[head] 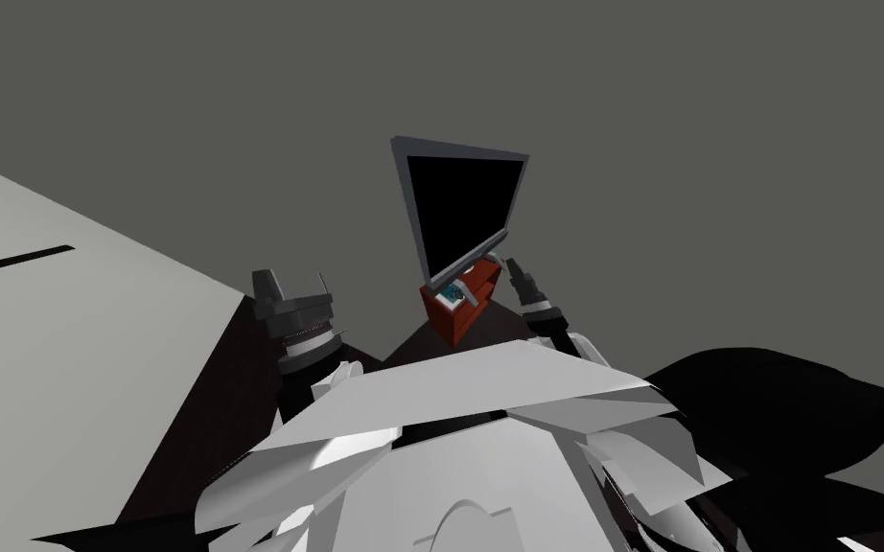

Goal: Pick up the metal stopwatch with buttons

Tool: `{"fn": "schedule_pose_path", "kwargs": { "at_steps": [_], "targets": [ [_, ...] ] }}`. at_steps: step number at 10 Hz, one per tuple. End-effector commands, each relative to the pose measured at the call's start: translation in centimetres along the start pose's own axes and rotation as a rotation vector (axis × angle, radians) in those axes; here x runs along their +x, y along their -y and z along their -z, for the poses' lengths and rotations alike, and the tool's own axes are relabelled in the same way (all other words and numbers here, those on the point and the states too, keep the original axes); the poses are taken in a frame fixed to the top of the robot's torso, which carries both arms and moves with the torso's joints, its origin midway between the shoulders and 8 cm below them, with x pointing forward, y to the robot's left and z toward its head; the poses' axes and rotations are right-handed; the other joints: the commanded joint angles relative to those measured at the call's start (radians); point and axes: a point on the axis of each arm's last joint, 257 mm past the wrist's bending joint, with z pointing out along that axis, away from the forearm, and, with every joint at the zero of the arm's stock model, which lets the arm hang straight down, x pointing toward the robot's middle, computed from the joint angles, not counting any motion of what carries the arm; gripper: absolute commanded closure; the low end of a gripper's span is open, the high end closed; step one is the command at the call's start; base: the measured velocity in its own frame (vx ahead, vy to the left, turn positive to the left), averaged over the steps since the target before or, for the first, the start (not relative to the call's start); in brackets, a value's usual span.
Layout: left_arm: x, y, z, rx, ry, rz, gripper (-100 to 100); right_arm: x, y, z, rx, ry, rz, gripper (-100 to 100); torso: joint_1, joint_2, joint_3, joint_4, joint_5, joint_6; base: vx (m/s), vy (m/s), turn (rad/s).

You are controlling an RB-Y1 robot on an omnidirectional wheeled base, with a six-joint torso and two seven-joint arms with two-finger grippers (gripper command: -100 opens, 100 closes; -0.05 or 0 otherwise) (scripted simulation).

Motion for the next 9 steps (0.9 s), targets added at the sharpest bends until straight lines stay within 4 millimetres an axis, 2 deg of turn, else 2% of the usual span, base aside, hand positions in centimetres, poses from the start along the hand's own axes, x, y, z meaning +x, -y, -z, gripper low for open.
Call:
{"fn": "schedule_pose_path", "kwargs": {
  "at_steps": [1,2,3,5,6,8,9],
  "targets": [
    [0.0,0.0,0.0,0.0,0.0,0.0,0,1.0,2.0,1.4,0.055,-0.059,0.103,-100,0.0,0.0,0.0,0.0,0.0,0.0,-0.009,0.033,0.183],
    [0.0,0.0,0.0,0.0,0.0,0.0,0,1.8,3.9,2.7,0.104,-0.107,0.173,-100,0.0,0.0,0.0,0.0,0.0,0.0,-0.015,0.046,0.242],
    [0.0,0.0,0.0,0.0,0.0,0.0,0,1.9,3.9,2.7,0.102,-0.112,0.191,-100,0.001,0.0,0.0,0.0,0.0,-0.001,-0.01,0.035,0.086],
    [0.0,0.0,0.0,0.0,0.0,0.0,0,3.2,7.7,5.6,0.191,-0.219,0.349,-100,0.001,0.0,0.0,0.0,0.0,0.0,-0.007,0.051,0.235],
    [0.0,0.0,0.0,0.0,0.0,0.0,0,3.4,7.8,5.8,0.191,-0.23,0.372,-100,0.001,0.0,0.0,0.0,0.0,-0.001,0.001,0.035,0.09],
    [0.0,0.0,0.0,0.0,0.0,0.0,0,4.3,11.7,9.6,0.274,-0.353,0.538,-100,0.0,0.0,0.0,0.0,0.0,0.0,0.001,0.046,0.221],
    [0.0,0.0,0.0,0.0,0.0,0.0,0,4.4,11.7,9.6,0.27,-0.36,0.556,-100,0.001,-0.001,0.0,0.0,0.0,-0.001,0.002,0.044,0.092]
  ]
}}
